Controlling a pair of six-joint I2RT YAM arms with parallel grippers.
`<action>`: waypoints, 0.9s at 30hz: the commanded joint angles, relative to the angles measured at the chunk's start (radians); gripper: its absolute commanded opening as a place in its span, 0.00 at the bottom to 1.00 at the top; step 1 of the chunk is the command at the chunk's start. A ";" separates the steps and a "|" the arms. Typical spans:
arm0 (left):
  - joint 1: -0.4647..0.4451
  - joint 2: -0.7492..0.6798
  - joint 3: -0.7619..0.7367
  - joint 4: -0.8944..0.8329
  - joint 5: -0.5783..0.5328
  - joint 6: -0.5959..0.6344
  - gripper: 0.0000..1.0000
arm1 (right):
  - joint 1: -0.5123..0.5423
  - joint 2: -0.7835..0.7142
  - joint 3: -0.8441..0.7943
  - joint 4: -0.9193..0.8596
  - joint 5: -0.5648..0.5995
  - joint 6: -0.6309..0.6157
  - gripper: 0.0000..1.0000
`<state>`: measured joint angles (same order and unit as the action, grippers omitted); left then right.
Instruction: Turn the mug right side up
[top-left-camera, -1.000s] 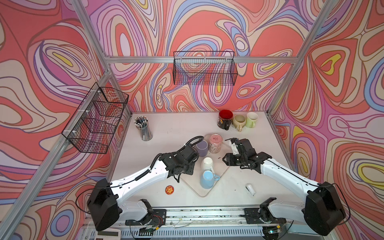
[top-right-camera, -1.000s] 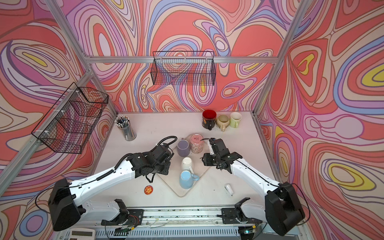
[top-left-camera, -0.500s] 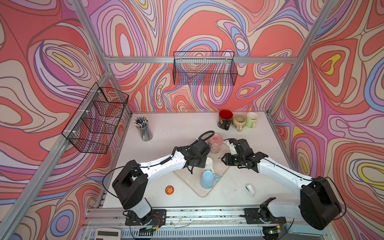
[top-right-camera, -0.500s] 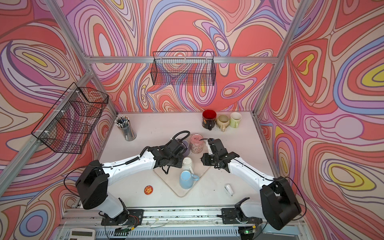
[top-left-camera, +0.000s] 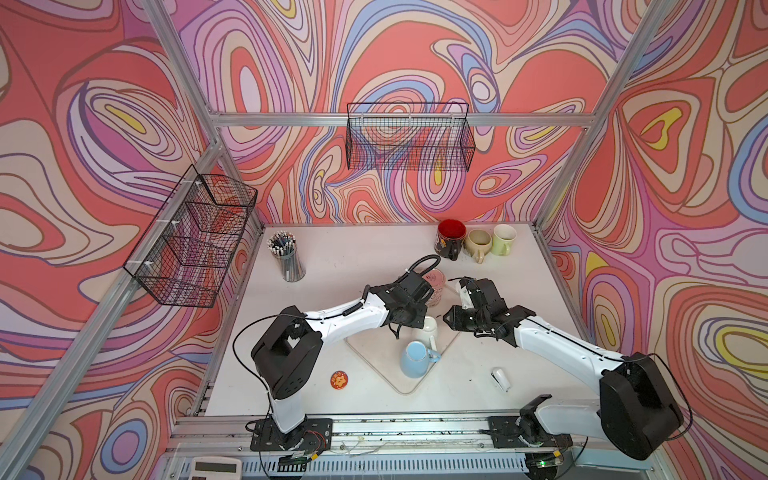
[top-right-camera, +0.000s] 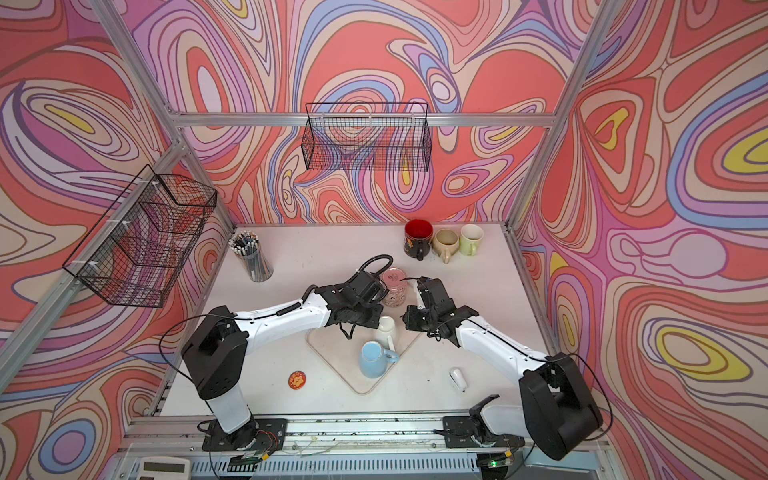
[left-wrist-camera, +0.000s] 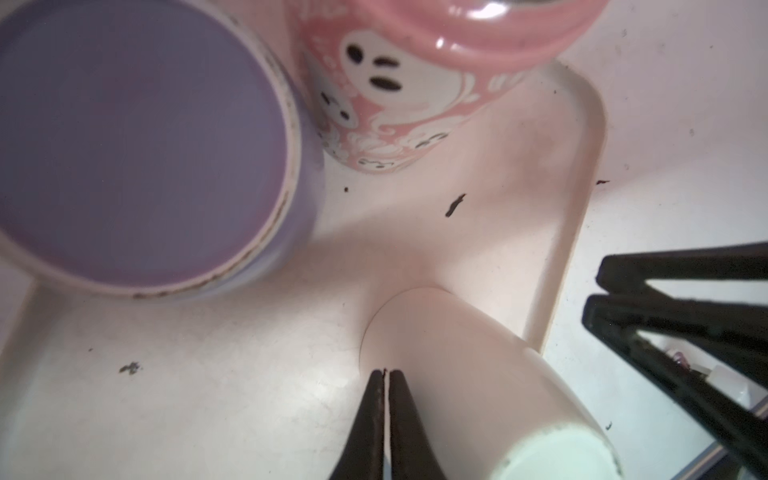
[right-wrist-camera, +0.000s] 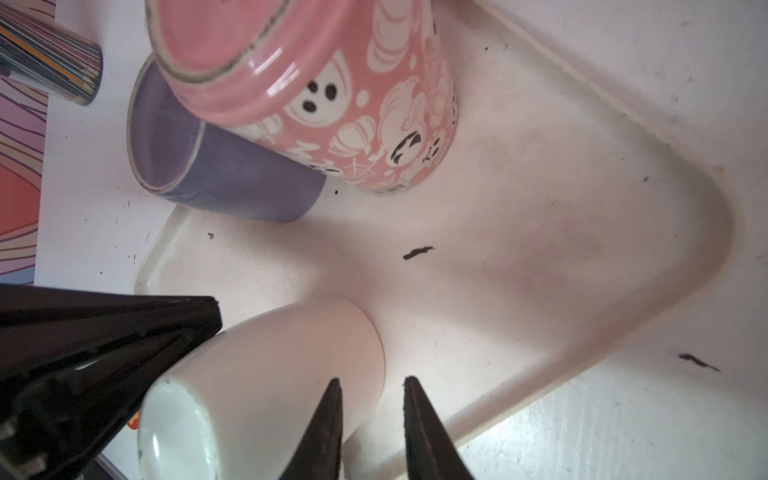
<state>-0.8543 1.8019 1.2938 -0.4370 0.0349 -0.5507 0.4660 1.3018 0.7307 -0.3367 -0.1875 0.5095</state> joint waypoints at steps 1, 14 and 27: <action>0.002 0.048 0.060 0.021 0.049 0.003 0.09 | 0.005 -0.026 -0.011 -0.048 0.018 0.005 0.27; 0.003 0.083 0.158 -0.007 0.056 0.029 0.09 | 0.005 -0.112 -0.028 -0.133 0.017 0.019 0.40; 0.004 -0.137 -0.015 -0.015 0.010 0.050 0.07 | 0.050 -0.153 -0.129 -0.082 -0.068 0.084 0.38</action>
<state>-0.8536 1.6993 1.3121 -0.4412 0.0513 -0.5014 0.4965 1.1591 0.6155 -0.4419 -0.2302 0.5697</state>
